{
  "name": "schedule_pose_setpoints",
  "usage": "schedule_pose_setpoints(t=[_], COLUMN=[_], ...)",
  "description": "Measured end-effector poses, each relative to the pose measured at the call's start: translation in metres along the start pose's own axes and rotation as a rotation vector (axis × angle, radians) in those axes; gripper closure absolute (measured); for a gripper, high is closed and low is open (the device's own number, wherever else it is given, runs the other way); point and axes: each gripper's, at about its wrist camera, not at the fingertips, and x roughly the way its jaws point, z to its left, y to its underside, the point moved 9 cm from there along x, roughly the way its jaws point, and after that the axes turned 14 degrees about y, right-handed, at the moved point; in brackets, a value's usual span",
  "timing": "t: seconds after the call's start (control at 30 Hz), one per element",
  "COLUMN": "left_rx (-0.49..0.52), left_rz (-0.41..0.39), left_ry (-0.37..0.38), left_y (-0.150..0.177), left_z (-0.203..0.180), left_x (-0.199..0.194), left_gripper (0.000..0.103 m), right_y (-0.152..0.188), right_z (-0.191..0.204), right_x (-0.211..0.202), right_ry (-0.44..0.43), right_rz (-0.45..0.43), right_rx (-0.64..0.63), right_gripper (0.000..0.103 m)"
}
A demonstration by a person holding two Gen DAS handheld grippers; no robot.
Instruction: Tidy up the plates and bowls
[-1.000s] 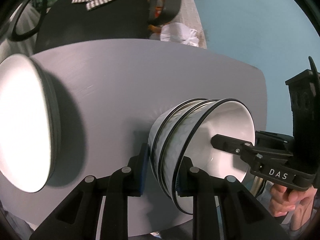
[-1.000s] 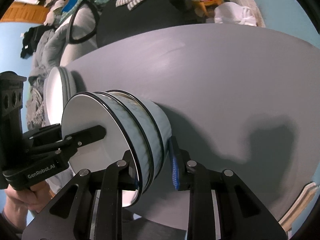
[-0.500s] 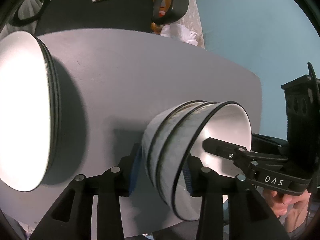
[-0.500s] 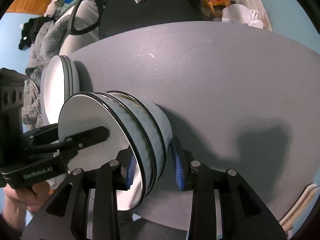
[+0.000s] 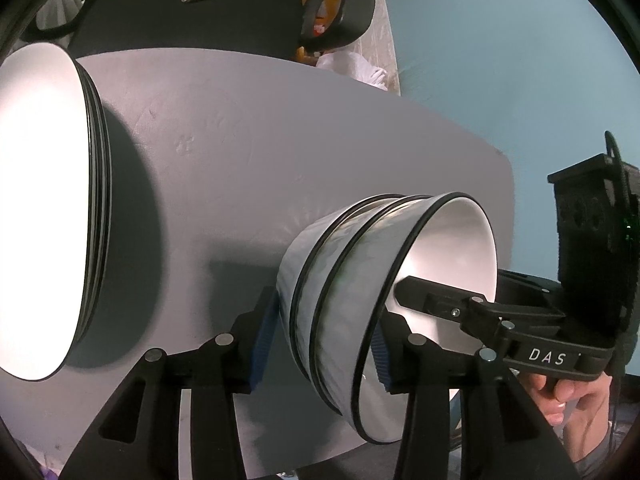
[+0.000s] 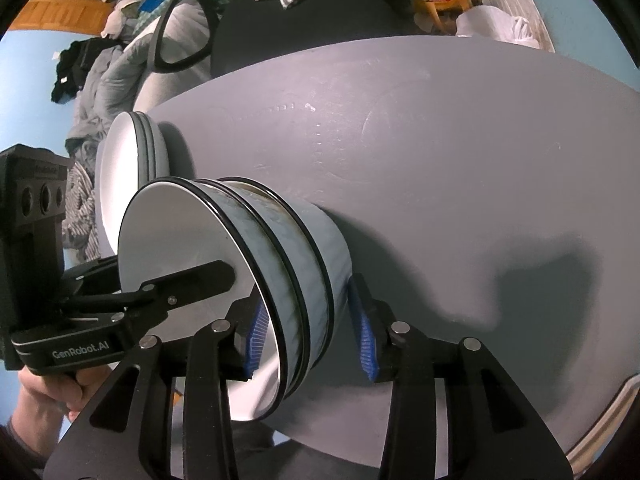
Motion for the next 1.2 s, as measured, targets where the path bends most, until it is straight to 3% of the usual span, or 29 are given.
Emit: schedule_pose_setpoints(t=[0.2, 0.33, 0.7, 1.2], left_rx=[0.022, 0.009, 0.036, -0.001], left_rz=[-0.013, -0.024, -0.044, -0.117], left_ry=[-0.031, -0.016, -0.069, -0.070], left_y=[0.006, 0.007, 0.014, 0.008], left_z=[-0.005, -0.001, 0.009, 0.028], left_x=[-0.006, -0.013, -0.029, -0.087], left_gripper=[0.065, 0.074, 0.078, 0.078], right_y=[0.001, 0.003, 0.008, 0.002], right_z=[-0.003, -0.005, 0.000, 0.037], right_x=[0.000, -0.004, -0.007, -0.019], right_ry=[-0.013, -0.001, 0.016, 0.010], right_rz=[-0.003, -0.026, -0.027, -0.033], right_rx=[0.016, 0.036, 0.058, 0.017], right_gripper=[0.066, 0.075, 0.077, 0.078])
